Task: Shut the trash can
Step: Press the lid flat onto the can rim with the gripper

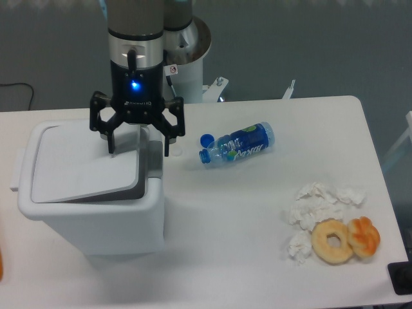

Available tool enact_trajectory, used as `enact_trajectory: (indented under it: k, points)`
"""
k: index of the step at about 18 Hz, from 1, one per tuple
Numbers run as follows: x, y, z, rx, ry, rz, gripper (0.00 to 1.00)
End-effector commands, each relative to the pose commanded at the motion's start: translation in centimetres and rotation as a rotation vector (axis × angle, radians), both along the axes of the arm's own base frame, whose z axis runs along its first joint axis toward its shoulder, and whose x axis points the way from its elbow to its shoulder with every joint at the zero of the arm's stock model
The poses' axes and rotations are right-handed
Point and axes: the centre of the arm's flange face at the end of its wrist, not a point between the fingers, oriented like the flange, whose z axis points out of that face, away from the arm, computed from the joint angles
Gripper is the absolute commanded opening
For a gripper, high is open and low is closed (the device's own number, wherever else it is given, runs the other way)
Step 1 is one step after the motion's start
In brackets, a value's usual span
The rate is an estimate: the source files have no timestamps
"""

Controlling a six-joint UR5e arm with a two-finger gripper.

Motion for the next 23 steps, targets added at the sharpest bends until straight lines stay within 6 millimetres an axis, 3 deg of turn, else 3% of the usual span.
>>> enact_trajectory:
  k: [23]
  points:
    - [-1.5,-0.3,-2.3,-0.039,-0.006,-0.024,1.00]
